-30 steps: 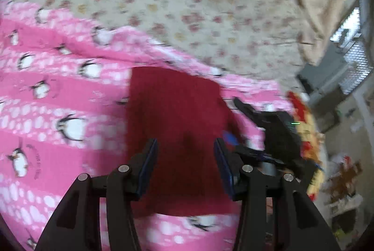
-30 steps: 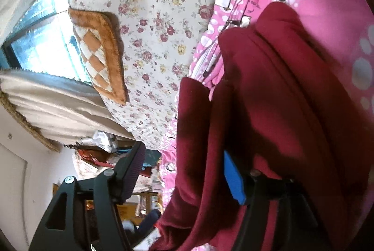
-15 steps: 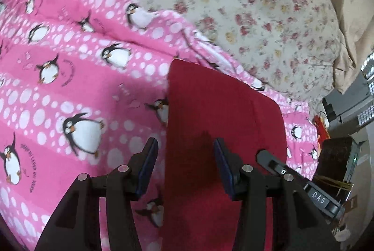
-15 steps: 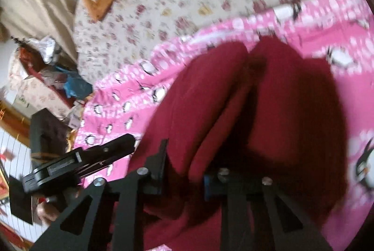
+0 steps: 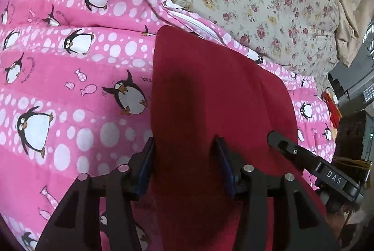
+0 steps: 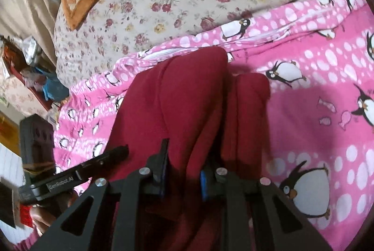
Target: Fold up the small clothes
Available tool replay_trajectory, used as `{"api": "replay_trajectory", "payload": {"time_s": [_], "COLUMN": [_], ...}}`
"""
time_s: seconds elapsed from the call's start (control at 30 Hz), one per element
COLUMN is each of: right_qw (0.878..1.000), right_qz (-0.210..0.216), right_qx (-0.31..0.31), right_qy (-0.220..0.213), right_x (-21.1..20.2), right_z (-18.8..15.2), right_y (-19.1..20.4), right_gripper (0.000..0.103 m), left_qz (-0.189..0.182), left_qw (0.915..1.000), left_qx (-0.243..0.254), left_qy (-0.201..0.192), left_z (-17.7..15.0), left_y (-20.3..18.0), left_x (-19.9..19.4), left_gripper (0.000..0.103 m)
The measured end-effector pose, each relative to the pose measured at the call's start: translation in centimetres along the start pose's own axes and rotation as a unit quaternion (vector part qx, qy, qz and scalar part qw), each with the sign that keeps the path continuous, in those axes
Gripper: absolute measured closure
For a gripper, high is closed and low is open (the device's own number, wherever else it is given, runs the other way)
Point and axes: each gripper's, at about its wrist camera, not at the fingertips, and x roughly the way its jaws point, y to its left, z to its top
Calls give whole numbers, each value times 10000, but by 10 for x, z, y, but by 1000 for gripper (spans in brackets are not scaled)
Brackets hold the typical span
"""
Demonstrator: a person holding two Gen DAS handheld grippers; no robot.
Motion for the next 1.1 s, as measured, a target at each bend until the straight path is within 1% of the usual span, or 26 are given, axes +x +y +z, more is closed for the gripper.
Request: {"api": "replay_trajectory", "payload": {"time_s": [0.13,0.23,0.33,0.4,0.5,0.57,0.6,0.63,0.67,0.7,0.73,0.8,0.83,0.9,0.93,0.97,1.0,1.03,1.1], "right_qw": [9994,9983,9987,9982,9990,9992,9992,9992,9994,9994,9993,9993,9995,9998,9997,9980,9955,9929,9898], "right_qz": [-158,-327,-390,-544,-424,-384,-335,-285,-175,-46,5,29,17,-85,-180,-492,-701,-823,-908], "right_qx": [-300,-410,-256,-230,-63,73,180,226,261,304,335,330,300,110,-40,-387,-625,-840,-1087], "right_qy": [-110,-261,-181,-58,-106,-123,-140,-142,-144,-161,-189,-172,-113,105,142,127,136,151,138], "right_x": [-14,-29,-28,-17,-19,-23,-28,-32,-37,-44,-49,-55,-54,-47,-46,-47,-48,-51,-60], "right_z": [3,3,2,-5,-8,-8,-9,-11,-13,-16,-20,-30,-33,-41,-44,-47,-49,-50,-52], "right_y": [15,18,8,-1,-7,-7,-6,-5,-3,-2,0,3,4,8,11,19,24,30,36], "right_gripper": [84,84,84,84,84,80,74,65,58,48,43,39,39,39,46,54,70,76,81], "left_qz": [31,49,400,553,635,654,654,651,662,682,707,751,766,795,806,795,784,791,805], "left_qw": [9998,9995,9974,9958,9950,9951,9953,9953,9952,9950,9947,9945,9944,9943,9943,9947,9950,9951,9947], "left_qx": [186,289,561,686,722,679,661,649,649,659,666,655,643,617,608,574,549,532,595], "left_qy": [-69,-106,-202,-260,-284,-280,-285,-295,-303,-314,-326,-336,-337,-341,-338,-319,-296,-261,-236], "left_z": [-4,-9,-17,-20,-21,-22,-22,-22,-23,-23,-24,-25,-25,-25,-25,-26,-26,-27,-32], "left_y": [-10,-19,-32,-38,-40,-39,-38,-37,-37,-37,-38,-40,-41,-41,-41,-41,-41,-42,-44], "left_x": [-12,-15,-11,-9,-9,-9,-10,-10,-10,-10,-10,-10,-10,-12,-13,-16,-19,-23,-34], "left_gripper": [81,81,81,81,82,82,82,82,82,82,82,82,82,82,82,82,81,81,78]}}
